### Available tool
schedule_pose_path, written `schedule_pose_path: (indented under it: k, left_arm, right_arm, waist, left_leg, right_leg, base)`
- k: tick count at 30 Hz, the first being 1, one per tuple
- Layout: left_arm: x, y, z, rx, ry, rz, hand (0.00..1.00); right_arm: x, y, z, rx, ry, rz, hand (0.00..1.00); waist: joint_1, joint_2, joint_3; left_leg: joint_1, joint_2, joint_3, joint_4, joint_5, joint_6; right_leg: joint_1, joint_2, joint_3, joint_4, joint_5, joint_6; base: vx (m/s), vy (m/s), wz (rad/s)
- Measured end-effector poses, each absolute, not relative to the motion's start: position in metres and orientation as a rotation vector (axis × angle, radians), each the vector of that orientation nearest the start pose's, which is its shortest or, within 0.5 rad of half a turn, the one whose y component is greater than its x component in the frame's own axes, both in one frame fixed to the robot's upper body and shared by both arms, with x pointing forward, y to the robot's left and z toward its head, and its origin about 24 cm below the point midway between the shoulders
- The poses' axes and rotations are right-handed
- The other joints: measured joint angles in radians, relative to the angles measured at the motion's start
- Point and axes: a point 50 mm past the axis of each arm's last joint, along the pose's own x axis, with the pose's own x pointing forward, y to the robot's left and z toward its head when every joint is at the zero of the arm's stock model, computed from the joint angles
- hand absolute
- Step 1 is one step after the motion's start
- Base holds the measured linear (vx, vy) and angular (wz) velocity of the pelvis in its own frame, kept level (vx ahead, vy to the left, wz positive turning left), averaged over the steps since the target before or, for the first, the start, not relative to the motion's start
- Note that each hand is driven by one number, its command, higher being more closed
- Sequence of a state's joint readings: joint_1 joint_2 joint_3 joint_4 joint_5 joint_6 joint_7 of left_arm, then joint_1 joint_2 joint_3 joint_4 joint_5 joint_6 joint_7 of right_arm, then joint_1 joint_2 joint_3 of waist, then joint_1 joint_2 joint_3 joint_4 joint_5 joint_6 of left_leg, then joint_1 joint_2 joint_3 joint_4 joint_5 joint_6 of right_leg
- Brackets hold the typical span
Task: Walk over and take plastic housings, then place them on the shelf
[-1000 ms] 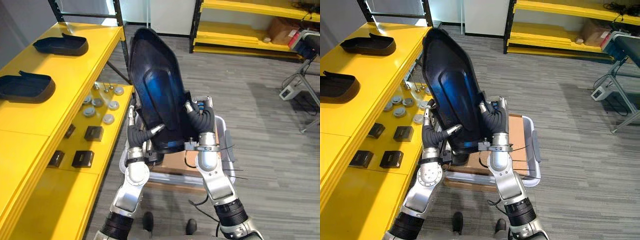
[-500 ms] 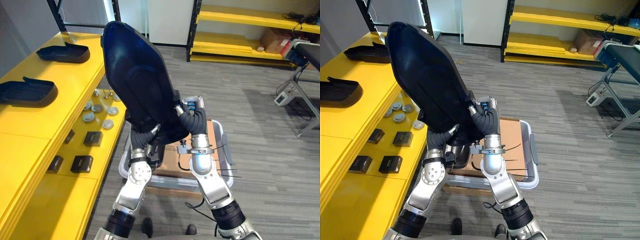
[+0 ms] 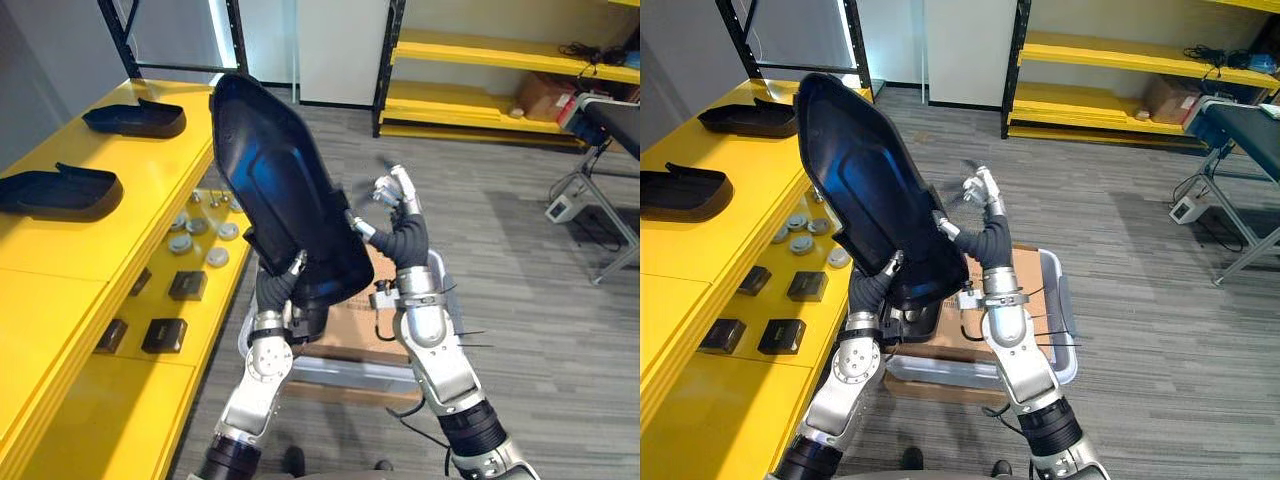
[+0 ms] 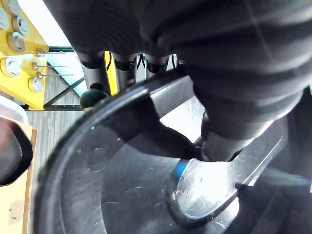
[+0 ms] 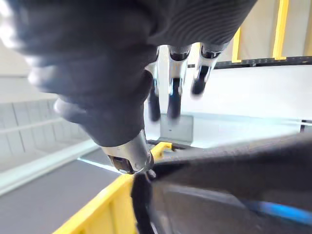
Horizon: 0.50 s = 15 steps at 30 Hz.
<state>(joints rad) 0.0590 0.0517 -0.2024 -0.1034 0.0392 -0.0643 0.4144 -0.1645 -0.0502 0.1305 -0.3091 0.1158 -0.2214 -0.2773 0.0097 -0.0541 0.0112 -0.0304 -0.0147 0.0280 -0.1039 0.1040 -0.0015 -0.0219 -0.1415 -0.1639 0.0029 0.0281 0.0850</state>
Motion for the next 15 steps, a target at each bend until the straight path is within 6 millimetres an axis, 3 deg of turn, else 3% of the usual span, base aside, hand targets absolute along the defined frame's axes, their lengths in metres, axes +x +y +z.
schedule_pose_path:
  k: [5,6,9,11,14,15]
  left_arm:
    - [0.222,0.155,0.058,0.039,-0.12,0.325,1.0]
    - [0.22,0.158,0.059,0.037,-0.122,0.338,1.0]
    - [0.212,0.169,0.062,0.037,-0.144,0.386,1.0]
    - [0.206,0.174,0.066,0.035,-0.164,0.391,1.0]
    - [0.2,0.177,0.066,0.031,-0.173,0.391,1.0]
    - [0.198,0.177,0.064,0.028,-0.168,0.388,1.0]
  right_arm:
    - [0.237,-0.202,0.147,0.256,-0.618,-0.375,0.0]
    - [0.236,-0.209,0.142,0.252,-0.601,-0.406,0.0]
    - [0.228,-0.241,0.101,0.214,-0.434,-0.563,0.0]
    - [0.21,-0.265,0.05,0.178,-0.209,-0.686,0.0]
    - [0.186,-0.281,-0.005,0.167,0.047,-0.775,0.0]
    - [0.166,-0.285,-0.045,0.191,0.243,-0.82,0.0]
  waist:
    - [-0.005,0.0,0.0]
    - [-0.008,0.0,0.0]
    - [-0.022,0.0,-0.001]
    - [-0.024,0.001,-0.001]
    - [-0.025,0.007,-0.006]
    - [-0.025,0.013,-0.009]
  left_leg:
    - [-0.004,0.0,0.0,0.0,0.0,0.0]
    - [-0.004,0.0,0.0,0.0,0.0,0.0]
    - [-0.008,0.0,-0.003,0.0,0.0,0.0]
    - [-0.014,0.0,-0.009,0.0,-0.001,-0.001]
    - [-0.022,-0.001,-0.026,0.0,0.0,-0.001]
    - [-0.026,-0.001,-0.03,0.0,0.0,-0.001]
  right_leg:
    - [0.0,0.0,-0.003,-0.003,0.0,0.0]
    - [0.0,0.0,-0.003,-0.004,0.0,0.0]
    - [0.0,0.0,-0.01,-0.007,0.0,0.0]
    - [0.0,-0.001,-0.019,-0.009,0.0,0.0]
    - [0.0,-0.001,-0.028,-0.014,0.0,0.0]
    - [0.001,0.0,-0.028,-0.02,0.001,0.0]
  base:
    - [0.0,0.0,0.01]
    - [0.0,0.0,0.0]
    - [0.0,0.0,0.04]
    - [0.01,-0.001,0.11]
    - [0.02,-0.003,0.12]
    - [0.03,-0.002,0.08]
